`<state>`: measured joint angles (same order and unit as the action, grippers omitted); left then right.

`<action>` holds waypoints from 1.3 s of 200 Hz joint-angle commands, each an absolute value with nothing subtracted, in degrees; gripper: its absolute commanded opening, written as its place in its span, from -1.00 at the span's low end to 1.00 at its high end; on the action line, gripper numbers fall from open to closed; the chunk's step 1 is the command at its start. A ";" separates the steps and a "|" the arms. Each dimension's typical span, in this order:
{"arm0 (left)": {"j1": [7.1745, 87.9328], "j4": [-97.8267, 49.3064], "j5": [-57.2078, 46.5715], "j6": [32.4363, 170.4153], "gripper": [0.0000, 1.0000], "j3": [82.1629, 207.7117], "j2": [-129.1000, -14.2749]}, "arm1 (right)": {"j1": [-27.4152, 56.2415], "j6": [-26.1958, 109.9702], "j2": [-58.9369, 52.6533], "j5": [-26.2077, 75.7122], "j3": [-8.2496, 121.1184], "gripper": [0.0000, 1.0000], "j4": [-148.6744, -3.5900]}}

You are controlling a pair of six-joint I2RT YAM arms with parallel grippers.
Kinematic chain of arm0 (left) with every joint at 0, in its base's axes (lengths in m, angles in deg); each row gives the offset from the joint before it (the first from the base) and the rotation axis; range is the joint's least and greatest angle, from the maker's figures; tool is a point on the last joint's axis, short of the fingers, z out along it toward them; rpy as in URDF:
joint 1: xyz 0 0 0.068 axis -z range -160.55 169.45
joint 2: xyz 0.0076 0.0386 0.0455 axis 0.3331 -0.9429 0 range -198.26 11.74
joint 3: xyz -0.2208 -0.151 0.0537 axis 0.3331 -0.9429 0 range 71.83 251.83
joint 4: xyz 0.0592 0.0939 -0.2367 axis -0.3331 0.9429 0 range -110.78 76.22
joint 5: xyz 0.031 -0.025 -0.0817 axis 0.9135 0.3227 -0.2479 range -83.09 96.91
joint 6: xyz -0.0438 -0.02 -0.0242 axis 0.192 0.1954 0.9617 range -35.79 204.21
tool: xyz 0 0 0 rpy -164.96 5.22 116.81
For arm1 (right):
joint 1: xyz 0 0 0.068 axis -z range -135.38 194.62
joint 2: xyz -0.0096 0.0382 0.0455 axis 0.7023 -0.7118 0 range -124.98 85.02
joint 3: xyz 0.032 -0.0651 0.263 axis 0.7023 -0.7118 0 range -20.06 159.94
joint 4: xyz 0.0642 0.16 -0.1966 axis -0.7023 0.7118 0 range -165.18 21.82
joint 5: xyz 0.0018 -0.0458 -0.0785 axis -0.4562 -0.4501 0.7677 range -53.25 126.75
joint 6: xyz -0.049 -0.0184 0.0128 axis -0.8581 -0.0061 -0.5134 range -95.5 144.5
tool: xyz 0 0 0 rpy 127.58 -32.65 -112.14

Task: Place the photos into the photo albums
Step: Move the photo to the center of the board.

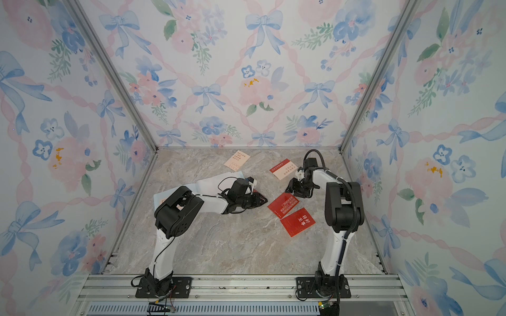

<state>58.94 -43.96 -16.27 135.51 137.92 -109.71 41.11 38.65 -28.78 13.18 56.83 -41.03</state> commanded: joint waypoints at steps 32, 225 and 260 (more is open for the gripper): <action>54.29 -43.33 -9.00 134.05 -0.43 126.33 -97.72 | 33.54 41.68 -25.59 9.19 51.69 0.08 -40.27; 62.89 -33.23 -6.72 138.70 -0.37 106.96 -81.94 | 21.21 44.04 -14.53 4.97 38.85 0.09 -38.10; 59.35 -31.85 -4.08 138.70 -0.37 106.78 -79.30 | 23.75 45.63 -11.87 9.09 36.57 0.09 -40.59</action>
